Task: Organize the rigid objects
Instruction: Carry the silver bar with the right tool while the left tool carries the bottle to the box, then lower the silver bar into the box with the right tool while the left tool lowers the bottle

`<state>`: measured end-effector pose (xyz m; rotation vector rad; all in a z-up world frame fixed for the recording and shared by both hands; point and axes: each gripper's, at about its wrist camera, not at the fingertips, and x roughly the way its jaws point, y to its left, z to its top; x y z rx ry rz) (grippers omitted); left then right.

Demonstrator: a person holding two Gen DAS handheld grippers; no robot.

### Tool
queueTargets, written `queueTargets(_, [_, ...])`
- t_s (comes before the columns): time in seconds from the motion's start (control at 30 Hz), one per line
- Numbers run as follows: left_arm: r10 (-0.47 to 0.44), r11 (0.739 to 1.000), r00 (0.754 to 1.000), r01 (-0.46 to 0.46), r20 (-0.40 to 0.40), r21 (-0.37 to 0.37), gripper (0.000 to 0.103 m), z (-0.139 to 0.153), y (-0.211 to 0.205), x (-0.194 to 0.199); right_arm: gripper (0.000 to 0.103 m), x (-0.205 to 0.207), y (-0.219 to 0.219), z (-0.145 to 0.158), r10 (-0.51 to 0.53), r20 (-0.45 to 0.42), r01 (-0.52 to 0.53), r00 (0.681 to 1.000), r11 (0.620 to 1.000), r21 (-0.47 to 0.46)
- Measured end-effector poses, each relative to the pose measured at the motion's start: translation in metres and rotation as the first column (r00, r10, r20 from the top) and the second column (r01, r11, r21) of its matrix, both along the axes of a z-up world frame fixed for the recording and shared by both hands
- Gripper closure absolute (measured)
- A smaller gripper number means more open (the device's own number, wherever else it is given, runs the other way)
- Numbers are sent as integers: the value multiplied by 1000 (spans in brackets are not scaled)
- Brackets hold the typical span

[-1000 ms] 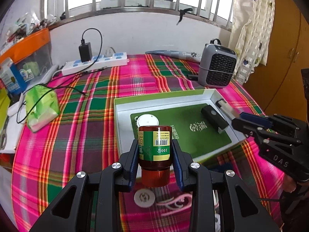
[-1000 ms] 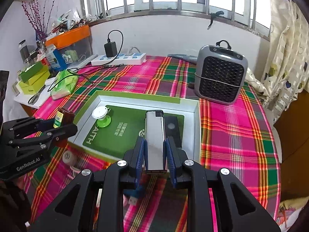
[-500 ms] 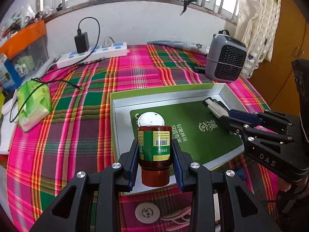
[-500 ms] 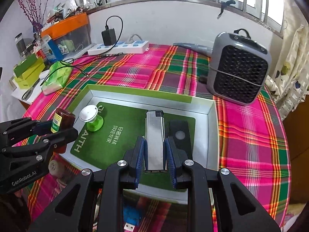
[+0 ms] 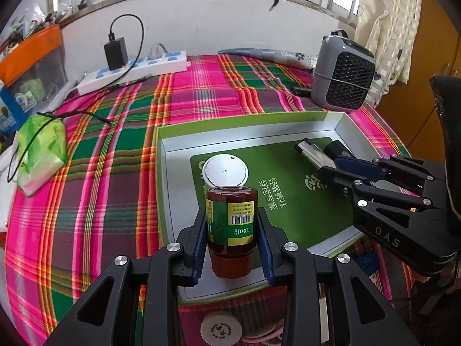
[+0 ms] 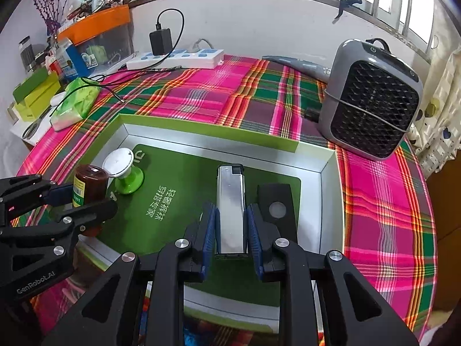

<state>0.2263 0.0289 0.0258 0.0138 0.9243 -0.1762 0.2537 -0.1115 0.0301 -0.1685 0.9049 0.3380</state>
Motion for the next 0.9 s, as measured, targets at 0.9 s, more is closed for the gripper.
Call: queueTargets(0.9, [-3,1000,1000,3,-11,-9,72,-4,0,4,78,5,4,-6,14,-12,-14,1000,1000,23])
